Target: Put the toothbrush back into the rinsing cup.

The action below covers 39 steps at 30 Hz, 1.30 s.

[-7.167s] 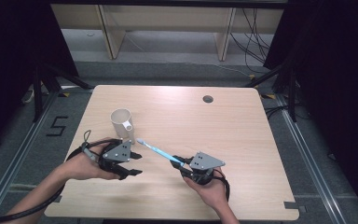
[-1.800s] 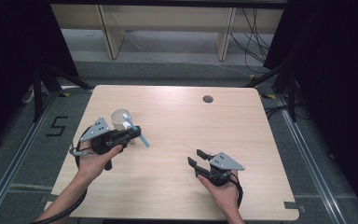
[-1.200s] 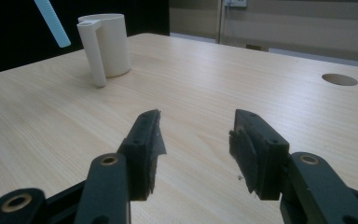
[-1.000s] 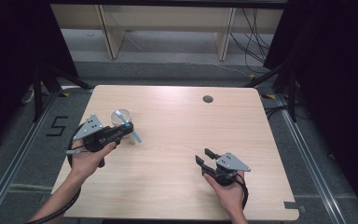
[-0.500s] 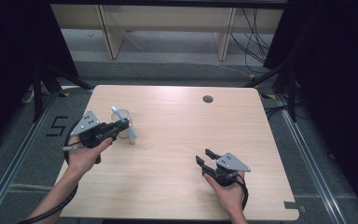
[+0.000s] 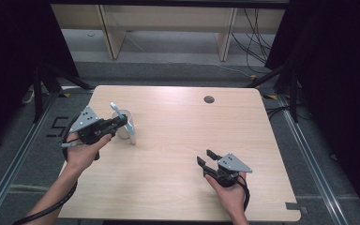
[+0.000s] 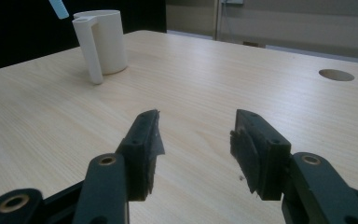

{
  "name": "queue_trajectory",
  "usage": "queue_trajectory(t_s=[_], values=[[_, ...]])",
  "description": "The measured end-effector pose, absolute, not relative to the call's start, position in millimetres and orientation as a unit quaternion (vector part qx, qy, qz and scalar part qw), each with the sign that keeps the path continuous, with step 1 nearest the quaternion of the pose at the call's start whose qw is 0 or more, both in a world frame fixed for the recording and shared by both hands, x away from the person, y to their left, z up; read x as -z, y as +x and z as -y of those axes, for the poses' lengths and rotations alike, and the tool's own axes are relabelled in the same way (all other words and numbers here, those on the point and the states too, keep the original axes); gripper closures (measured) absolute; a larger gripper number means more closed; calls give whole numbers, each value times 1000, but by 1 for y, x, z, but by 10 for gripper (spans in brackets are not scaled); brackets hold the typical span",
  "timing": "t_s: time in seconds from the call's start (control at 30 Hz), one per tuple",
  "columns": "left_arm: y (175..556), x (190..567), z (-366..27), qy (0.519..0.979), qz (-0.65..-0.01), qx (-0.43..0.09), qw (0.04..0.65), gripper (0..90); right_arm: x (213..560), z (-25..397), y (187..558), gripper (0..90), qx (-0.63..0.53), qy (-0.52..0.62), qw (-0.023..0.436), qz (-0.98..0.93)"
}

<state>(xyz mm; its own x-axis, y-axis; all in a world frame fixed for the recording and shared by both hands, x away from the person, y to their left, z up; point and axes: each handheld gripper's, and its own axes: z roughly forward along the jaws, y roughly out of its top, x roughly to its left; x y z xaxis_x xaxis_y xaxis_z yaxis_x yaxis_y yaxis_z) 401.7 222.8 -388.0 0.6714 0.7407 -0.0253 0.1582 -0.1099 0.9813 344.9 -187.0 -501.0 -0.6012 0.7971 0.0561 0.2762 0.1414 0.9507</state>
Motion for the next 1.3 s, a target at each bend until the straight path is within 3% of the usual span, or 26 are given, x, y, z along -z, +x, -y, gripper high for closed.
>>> queue_trajectory(t_s=[1.3], values=[[428,387,-224,719,-336,-268,546,835,501,187,345,511,-537,374,243,-716]])
